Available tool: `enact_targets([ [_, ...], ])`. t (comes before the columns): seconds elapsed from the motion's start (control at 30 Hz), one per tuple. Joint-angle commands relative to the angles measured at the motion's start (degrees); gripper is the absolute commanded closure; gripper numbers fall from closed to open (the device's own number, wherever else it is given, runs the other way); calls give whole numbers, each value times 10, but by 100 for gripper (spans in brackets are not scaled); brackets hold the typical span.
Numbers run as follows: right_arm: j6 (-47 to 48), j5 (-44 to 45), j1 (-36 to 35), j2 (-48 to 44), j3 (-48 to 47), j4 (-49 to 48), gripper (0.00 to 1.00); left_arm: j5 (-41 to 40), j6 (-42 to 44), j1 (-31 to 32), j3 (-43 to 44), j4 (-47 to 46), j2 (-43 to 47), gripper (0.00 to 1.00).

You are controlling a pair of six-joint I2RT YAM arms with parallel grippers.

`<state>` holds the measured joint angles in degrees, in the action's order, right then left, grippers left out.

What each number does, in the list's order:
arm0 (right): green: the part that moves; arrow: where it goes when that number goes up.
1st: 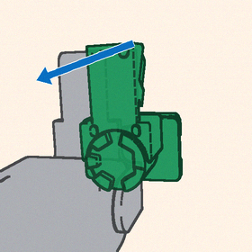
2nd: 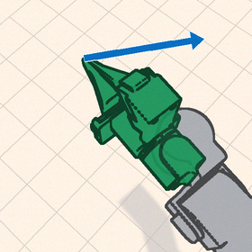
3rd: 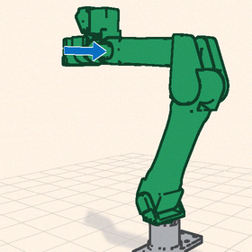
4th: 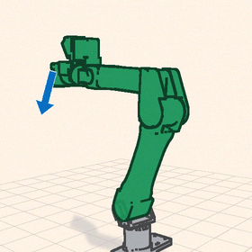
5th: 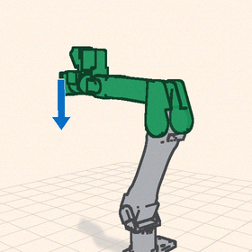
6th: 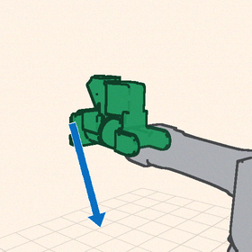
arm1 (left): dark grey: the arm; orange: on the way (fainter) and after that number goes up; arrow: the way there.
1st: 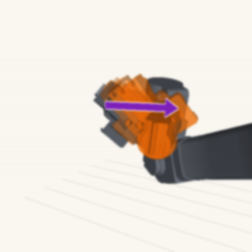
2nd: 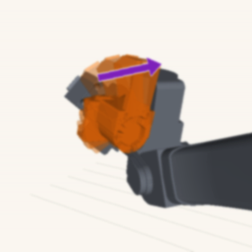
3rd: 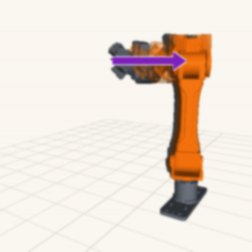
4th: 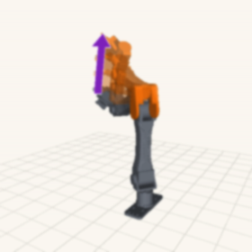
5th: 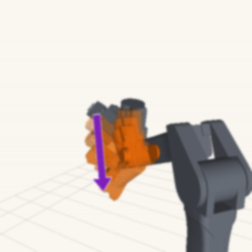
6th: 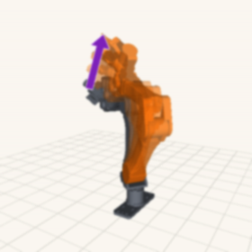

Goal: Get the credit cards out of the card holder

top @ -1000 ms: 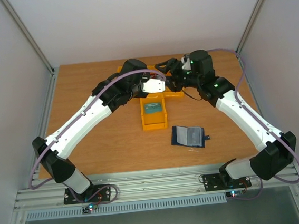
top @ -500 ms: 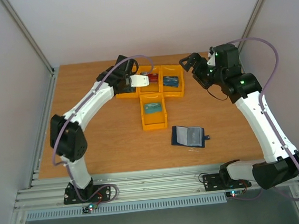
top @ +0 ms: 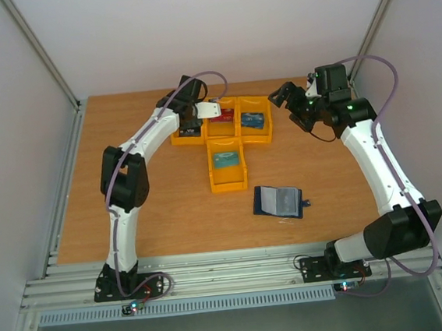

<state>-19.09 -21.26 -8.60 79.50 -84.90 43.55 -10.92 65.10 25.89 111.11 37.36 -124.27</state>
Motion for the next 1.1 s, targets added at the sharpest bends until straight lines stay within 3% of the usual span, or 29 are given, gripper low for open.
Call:
enact_targets([
  [0.0,14,-25,13,10,-10,4,2,-2,12,-8,39,-46,-43,100],
  [0.4,14,-43,30,14,4,-2,2,-22,30,-20,101,-42,-103,100],
  [1.07,23,-64,44,14,9,4,2,-20,47,-21,99,-71,-147,100],
])
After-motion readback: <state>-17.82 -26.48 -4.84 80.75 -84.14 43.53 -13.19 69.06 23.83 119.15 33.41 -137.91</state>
